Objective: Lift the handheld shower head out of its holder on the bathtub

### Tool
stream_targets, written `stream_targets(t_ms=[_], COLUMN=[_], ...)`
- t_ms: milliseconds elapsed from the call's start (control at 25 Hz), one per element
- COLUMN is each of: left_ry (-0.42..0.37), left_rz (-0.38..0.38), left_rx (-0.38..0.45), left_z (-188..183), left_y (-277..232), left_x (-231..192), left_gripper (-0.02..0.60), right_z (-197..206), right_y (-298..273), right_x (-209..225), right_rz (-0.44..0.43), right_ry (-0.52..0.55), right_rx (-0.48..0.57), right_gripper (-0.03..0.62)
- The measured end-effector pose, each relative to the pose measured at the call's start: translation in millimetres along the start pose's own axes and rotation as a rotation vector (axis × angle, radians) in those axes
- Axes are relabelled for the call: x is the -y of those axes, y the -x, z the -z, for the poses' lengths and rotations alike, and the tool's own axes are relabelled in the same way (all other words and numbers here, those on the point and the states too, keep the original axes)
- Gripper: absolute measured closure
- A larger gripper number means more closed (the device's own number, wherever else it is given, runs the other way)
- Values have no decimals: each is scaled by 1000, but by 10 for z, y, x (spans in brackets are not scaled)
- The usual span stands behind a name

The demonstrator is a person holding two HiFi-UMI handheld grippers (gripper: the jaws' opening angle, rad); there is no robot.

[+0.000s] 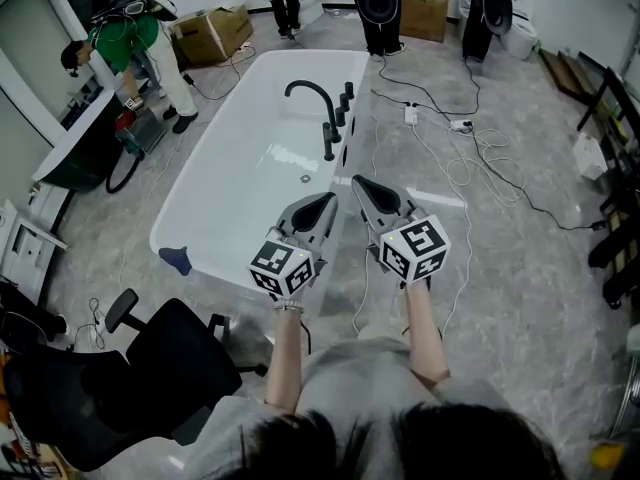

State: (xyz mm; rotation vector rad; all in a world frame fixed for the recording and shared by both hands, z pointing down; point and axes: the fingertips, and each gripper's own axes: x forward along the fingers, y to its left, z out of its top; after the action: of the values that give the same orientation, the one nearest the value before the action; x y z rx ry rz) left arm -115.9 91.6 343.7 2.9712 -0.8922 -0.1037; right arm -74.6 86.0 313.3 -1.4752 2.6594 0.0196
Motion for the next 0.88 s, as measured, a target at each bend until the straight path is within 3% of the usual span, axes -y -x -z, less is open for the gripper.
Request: stream_targets(t_ms=[440, 880], left_ry=[66, 77], left_rz=[-99, -194], left_rx=[-3, -31], left_z=[114, 252], left_y=[-585, -723], left_x=[96, -67], left_gripper=[577, 577], right_z=[73, 237], right_y=[-4, -178], right_x=[640, 925], right_rz=[-77, -129], right_ry=[0, -23], right_rx=[-85, -112], right_gripper=[594, 594])
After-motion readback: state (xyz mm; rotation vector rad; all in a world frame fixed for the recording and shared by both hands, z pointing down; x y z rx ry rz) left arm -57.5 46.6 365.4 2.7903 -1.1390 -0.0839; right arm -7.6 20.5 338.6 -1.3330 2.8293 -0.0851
